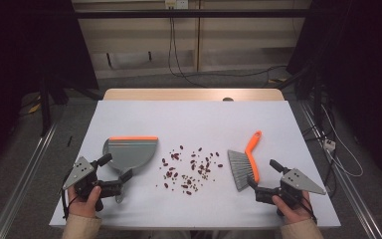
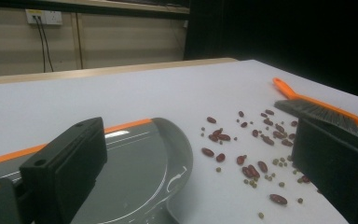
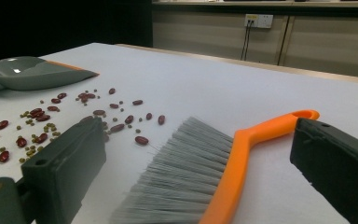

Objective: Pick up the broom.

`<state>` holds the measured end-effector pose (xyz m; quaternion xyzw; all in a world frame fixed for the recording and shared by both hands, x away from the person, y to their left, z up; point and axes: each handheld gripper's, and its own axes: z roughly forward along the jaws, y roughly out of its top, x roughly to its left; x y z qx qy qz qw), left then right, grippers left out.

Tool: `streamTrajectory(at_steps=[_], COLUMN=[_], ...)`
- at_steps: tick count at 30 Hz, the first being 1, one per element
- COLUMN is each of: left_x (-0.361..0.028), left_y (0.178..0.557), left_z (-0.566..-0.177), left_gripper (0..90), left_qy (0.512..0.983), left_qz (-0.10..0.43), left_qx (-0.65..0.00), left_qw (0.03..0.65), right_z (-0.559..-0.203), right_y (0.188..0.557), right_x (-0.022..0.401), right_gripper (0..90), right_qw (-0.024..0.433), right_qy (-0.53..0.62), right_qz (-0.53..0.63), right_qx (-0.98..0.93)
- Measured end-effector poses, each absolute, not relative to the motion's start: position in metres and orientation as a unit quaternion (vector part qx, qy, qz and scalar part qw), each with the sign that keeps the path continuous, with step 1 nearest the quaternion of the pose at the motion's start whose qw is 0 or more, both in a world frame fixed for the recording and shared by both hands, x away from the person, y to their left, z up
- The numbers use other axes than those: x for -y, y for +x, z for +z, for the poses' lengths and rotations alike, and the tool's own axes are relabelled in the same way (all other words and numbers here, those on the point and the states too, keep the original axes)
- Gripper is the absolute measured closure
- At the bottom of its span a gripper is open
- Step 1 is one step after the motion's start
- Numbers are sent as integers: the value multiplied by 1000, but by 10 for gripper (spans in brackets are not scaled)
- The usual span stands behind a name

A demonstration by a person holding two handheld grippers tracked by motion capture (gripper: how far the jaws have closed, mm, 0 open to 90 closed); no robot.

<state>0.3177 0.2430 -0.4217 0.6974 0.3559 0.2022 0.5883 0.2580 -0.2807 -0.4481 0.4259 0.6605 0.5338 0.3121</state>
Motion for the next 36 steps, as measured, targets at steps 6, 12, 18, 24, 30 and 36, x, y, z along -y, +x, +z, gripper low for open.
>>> streamTrajectory(at_steps=[6, 12, 18, 24, 30, 36], left_x=[-244, -243, -244, -243, -244, -244], left_y=[318, 318, 318, 318, 318, 318], left_z=[-421, -421, -421, -422, -422, -422], left_gripper=[33, 33, 33, 33, 33, 33], left_qy=[696, 697, 696, 698, 698, 699], left_qz=[203, 203, 203, 201, 202, 204], left_qx=[-356, -355, -356, -354, -355, -354], left_qw=[590, 589, 590, 588, 588, 587], right_z=[-447, -446, -444, -440, -436, -432], right_y=[259, 262, 274, 285, 295, 318], right_x=[280, 281, 283, 285, 289, 283], right_gripper=[28, 27, 28, 34, 40, 56], right_qw=[317, 318, 321, 318, 321, 318], right_qy=[426, 426, 439, 452, 479, 500], right_qz=[532, 526, 513, 494, 474, 445], right_qx=[-659, -663, -664, -672, -665, -671])
